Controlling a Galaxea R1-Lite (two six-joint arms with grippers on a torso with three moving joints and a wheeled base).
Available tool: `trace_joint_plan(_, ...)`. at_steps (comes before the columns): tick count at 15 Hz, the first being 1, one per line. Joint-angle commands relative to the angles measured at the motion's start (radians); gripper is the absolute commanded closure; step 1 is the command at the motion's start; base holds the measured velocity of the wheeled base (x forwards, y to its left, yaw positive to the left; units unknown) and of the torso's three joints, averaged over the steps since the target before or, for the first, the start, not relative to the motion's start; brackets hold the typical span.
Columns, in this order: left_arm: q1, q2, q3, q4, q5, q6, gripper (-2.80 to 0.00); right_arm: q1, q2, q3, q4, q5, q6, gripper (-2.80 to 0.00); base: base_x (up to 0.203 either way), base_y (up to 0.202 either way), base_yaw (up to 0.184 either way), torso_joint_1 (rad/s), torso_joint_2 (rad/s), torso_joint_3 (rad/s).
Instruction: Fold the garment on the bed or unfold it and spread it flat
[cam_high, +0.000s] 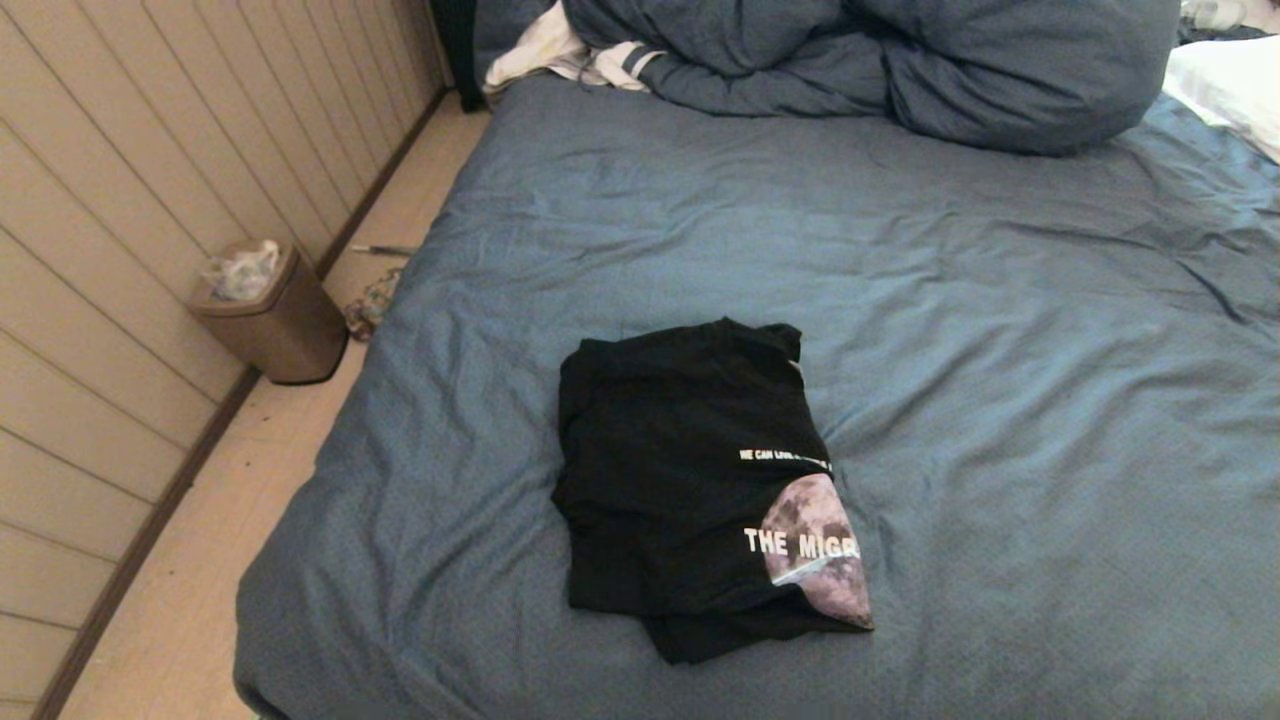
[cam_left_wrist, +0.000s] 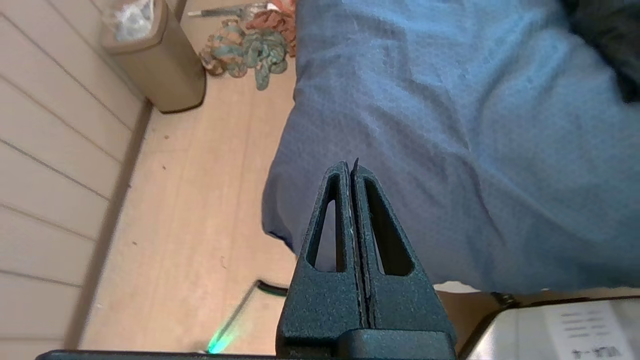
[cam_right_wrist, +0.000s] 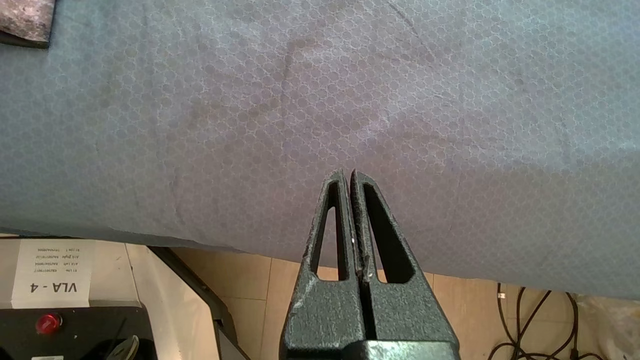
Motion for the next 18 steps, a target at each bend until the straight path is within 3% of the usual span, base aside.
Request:
trace_joint_plan(1, 0.0, 0.0, -0.002, 0.006, -0.018, -0.019, 0.0, 0.03, -0.008, 0.0, 0.002, 0.002, -0.005, 0.0, 0.0, 0.0, 0.0, 0.0, 0.0, 0.0)
trace_joint_plan(3, 0.0, 0.0, -0.004, 0.012, -0.043, -0.021, 0.0, 0.144, -0.085, -0.002, 0.005, 0.003, -0.005, 0.0, 0.0, 0.0, 0.0, 0.0, 0.0, 0.0)
trace_joint_plan(5, 0.0, 0.002, -0.001, 0.005, -0.041, -0.041, 0.0, 0.142, -0.133, -0.003, 0.006, 0.003, -0.002, 0.0, 0.0, 0.0, 0.0, 0.0, 0.0, 0.0)
trace_joint_plan(8, 0.0, 0.002, 0.003, -0.016, -0.076, -0.199, 0.0, 0.126, -0.282, 0.0, 0.003, -0.014, 0.046, 0.0, 0.0, 0.0, 0.0, 0.0, 0.0, 0.0)
trace_joint_plan(9, 0.0, 0.0, 0.004, -0.017, -0.085, -0.207, 0.0, 0.122, -0.276, 0.001, 0.002, -0.032, 0.085, 0.0, 0.0, 0.0, 0.0, 0.0, 0.0, 0.0)
trace_joint_plan(10, 0.001, -0.001, 0.002, -0.012, -0.062, -0.156, 0.0, 0.119, -0.268, 0.002, 0.001, -0.04, 0.099, 0.0, 0.0, 0.0, 0.0, 0.0, 0.0, 0.0)
trace_joint_plan(11, 0.0, -0.001, 0.002, -0.009, -0.01, -0.057, 0.0, 0.119, -0.268, 0.002, 0.004, -0.04, 0.099, 0.0, 0.0, 0.0, 0.0, 0.0, 0.0, 0.0)
trace_joint_plan(12, 0.0, -0.001, 0.005, -0.018, 0.094, 0.029, 0.0, 0.118, -0.269, 0.001, 0.005, -0.041, 0.099, 0.0, 0.0, 0.0, 0.0, 0.0, 0.0, 0.0)
trace_joint_plan(13, 0.0, -0.001, 0.012, -0.035, 0.182, 0.073, 0.0, 0.119, -0.27, 0.0, 0.005, -0.04, 0.1, 0.0, 0.0, 0.0, 0.0, 0.0, 0.0, 0.0)
trace_joint_plan(16, 0.0, -0.001, 0.022, -0.076, 0.18, 0.077, 0.0, 0.119, -0.27, 0.0, 0.005, -0.041, 0.101, 0.0, 0.0, 0.0, 0.0, 0.0, 0.0, 0.0)
trace_joint_plan(18, 0.001, -0.001, 0.041, -0.14, 0.114, 0.072, 0.0, 0.119, -0.27, 0.0, 0.005, -0.041, 0.102, 0.0, 0.0, 0.0, 0.0, 0.0, 0.0, 0.0)
